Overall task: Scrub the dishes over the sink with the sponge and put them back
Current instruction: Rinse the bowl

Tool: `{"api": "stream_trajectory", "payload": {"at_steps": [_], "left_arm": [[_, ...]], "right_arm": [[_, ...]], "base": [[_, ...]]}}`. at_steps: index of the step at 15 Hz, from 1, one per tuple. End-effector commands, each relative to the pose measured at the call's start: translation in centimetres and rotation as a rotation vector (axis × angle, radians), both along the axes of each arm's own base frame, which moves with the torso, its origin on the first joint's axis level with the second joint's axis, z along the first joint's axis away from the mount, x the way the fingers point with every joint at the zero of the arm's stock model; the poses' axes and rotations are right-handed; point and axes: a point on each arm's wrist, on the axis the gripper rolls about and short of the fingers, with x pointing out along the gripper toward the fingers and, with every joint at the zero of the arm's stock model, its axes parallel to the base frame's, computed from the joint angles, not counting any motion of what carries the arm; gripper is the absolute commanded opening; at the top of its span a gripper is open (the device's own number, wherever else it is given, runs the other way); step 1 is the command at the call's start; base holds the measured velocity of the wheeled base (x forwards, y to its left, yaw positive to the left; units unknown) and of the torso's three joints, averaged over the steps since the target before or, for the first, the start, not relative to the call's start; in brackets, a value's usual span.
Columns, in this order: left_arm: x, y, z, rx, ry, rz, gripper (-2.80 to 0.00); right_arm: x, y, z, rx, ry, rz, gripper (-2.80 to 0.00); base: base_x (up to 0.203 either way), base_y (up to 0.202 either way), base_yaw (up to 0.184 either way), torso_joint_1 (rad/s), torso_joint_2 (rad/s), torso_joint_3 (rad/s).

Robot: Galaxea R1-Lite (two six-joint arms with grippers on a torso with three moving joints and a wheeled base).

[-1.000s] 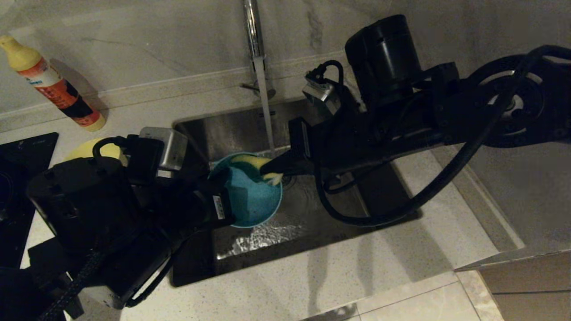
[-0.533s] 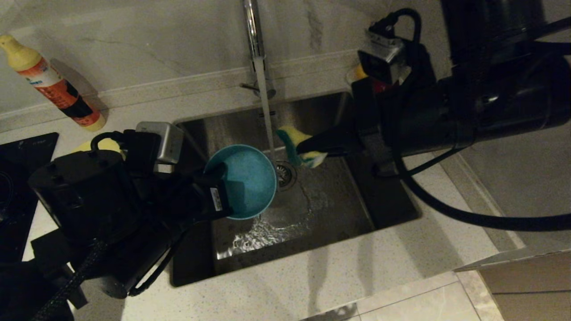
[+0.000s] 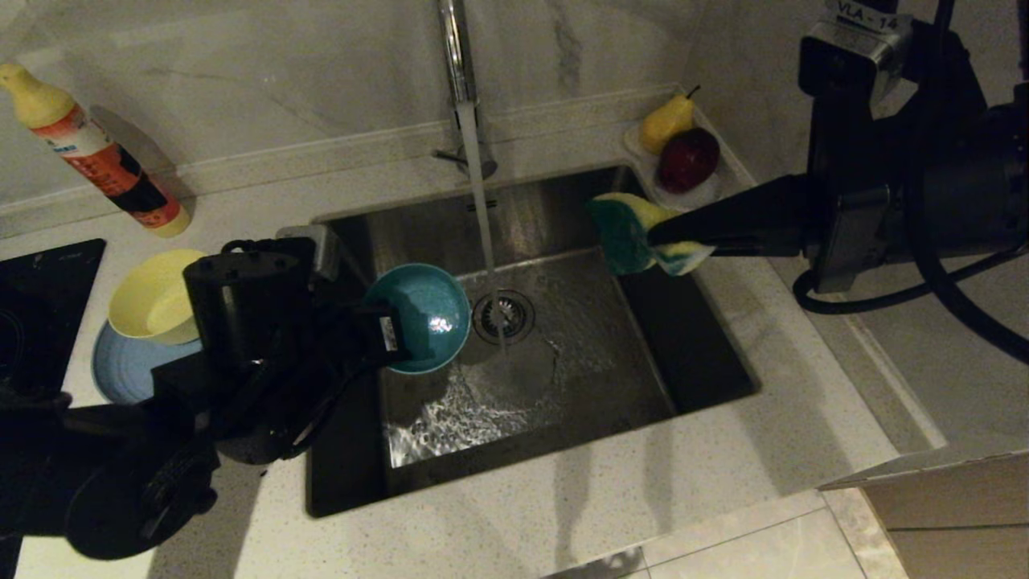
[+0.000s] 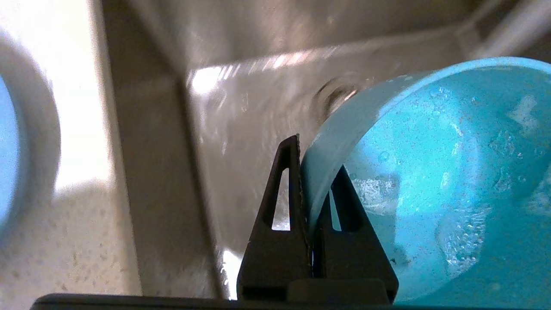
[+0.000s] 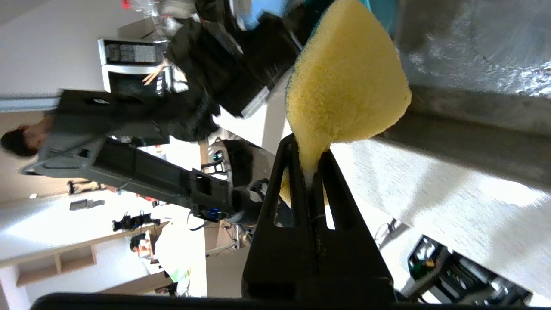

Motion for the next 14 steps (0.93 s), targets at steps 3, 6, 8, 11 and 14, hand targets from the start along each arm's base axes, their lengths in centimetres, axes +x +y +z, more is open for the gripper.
{"api": "stream_trajectory", "payload": {"at_steps": [3, 6, 8, 11, 14], "left_arm": [[4.5, -1.2, 0.7, -0.122, 0.134, 0.024, -2.8], [6.7, -2.4, -0.3, -0.143, 0.179, 0.018, -2.8], [7.3, -2.7, -0.5, -0.148, 0.178, 0.017, -2.8], [8.1, -3.0, -1.0, -0.15, 0.18, 0.019, -2.8], [9.2, -3.5, -1.4, -0.16, 0.179, 0.023, -2.8]], "right_arm": [[0.2, -0.6, -1.6, -0.015, 0.029, -0.022, -2.8], [0.2, -0.9, -1.9, -0.01, 0.022, -0.028, -2.8], [0.2, -0.9, -1.9, -0.01, 0.022, -0.03, -2.8], [0.1, -1.0, -1.9, -0.009, 0.021, -0.03, -2.8], [0.1, -1.0, -2.2, -0.013, 0.03, -0.029, -2.8]], "base": [[0.0, 0.0, 0.0, 0.0, 0.0, 0.0], [0.0, 0.0, 0.0, 0.0, 0.0, 0.0], [0.0, 0.0, 0.0, 0.0, 0.0, 0.0], [0.0, 0.0, 0.0, 0.0, 0.0, 0.0], [0.0, 0.0, 0.0, 0.0, 0.0, 0.0]]}}
